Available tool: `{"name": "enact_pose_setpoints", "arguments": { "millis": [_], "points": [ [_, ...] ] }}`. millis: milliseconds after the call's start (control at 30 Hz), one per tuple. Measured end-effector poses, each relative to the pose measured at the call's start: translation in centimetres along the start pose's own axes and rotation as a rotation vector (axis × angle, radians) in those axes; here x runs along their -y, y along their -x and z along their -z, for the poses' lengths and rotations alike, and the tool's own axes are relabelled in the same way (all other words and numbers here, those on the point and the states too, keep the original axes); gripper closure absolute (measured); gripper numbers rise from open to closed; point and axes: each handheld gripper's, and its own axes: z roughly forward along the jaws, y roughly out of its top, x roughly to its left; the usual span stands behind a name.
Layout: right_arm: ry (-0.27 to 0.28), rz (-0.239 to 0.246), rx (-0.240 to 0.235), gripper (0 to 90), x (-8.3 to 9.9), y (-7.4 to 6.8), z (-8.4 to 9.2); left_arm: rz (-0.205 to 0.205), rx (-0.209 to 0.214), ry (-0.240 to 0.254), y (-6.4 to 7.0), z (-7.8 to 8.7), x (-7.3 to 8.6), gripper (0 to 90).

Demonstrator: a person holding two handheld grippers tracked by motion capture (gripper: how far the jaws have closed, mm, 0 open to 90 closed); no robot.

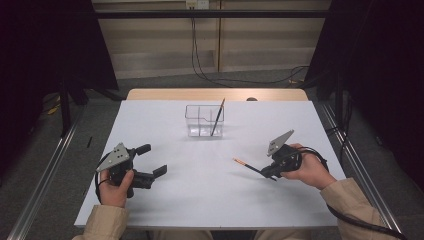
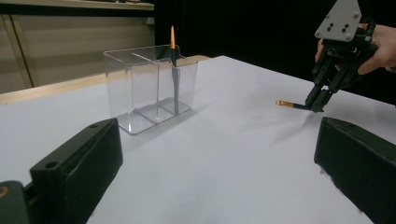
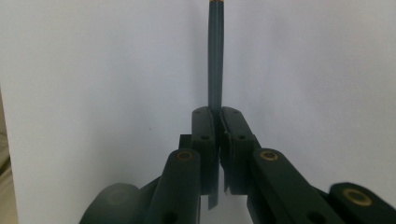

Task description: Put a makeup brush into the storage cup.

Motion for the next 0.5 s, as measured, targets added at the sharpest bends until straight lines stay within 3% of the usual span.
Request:
{"name": "enact_pose_setpoints", "arguments": {
  "millis": [500],
  "points": [
    [0.042, -0.008, -0.009, 84.9, -0.03, -0.09, -0.15, -0.002, 0.002, -0.001, 0.05, -0.11, -0.04, 0.9]
  ]
}}
